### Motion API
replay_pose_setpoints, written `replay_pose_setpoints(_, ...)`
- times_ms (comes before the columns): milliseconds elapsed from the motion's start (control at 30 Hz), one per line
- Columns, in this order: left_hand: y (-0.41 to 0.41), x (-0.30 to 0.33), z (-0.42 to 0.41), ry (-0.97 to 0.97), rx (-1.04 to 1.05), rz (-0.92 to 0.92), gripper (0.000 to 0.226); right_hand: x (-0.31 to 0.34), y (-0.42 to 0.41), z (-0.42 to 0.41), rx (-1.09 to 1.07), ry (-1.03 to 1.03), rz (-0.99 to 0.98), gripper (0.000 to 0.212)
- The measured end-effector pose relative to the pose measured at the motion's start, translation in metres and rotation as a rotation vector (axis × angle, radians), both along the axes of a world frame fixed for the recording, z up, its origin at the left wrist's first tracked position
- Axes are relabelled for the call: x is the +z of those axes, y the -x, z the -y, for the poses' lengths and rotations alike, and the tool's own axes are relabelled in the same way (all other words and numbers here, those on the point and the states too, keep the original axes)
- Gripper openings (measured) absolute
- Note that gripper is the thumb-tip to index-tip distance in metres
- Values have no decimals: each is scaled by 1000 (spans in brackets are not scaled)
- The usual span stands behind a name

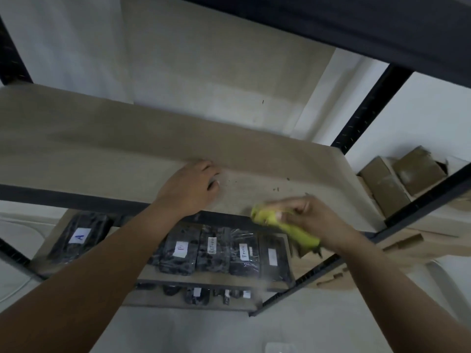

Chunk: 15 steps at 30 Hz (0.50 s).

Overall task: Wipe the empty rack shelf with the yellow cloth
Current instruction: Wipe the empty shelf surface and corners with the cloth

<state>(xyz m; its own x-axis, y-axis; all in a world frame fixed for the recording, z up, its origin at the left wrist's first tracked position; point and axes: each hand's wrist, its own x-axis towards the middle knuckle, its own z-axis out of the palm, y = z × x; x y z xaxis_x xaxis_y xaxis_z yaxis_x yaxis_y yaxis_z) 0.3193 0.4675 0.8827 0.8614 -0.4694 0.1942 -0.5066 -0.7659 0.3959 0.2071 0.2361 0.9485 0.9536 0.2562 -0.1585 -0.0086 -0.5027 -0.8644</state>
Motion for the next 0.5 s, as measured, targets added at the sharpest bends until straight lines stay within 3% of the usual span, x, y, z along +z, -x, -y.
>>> replay_pose_setpoints(100,1,-1,0,-7,-3,12,41,16,-28,16,-220,-55,87,20)
replay_pose_setpoints(200,2,-1,0,4,-2,16,40,4,-63,24,-292,228,225,24)
replay_pose_setpoints(333,2,-1,0,1,-1,18,40,-31,-80,10,-363,596,229,29)
replay_pose_setpoints(500,-1,-1,3,10,12,14,39,-42,-33,-47,-256,555,326,27)
